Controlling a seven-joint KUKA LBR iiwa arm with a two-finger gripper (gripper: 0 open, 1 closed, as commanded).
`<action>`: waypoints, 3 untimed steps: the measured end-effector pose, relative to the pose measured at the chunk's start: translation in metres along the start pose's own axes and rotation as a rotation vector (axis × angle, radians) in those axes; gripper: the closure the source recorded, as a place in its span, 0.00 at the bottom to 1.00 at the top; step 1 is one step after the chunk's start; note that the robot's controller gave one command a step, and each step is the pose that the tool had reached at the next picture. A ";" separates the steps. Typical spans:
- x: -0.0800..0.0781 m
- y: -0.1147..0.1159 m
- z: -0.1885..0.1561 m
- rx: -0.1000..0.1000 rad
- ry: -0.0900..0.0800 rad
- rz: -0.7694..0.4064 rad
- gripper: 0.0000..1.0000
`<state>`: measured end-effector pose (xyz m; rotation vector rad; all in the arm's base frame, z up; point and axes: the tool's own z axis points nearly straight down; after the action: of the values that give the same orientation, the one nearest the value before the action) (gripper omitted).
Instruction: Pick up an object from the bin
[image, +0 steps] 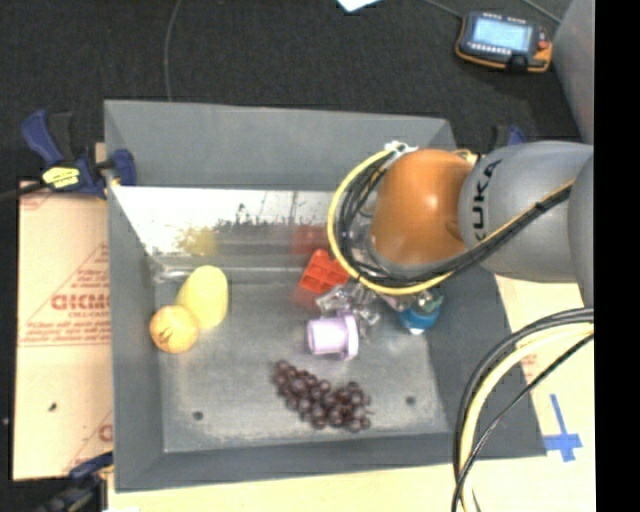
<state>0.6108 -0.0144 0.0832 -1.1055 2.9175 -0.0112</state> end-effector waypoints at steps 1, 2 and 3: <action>0.001 0.001 -0.032 -0.006 0.005 0.002 1.00; -0.002 -0.002 -0.066 0.003 -0.003 0.004 1.00; -0.002 -0.002 -0.073 0.003 -0.004 0.006 1.00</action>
Offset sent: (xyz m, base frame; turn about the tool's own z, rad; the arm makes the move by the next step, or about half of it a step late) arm -0.0019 0.0003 0.0566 0.0012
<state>0.6121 -0.0147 0.1558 -1.0955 2.9166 -0.0130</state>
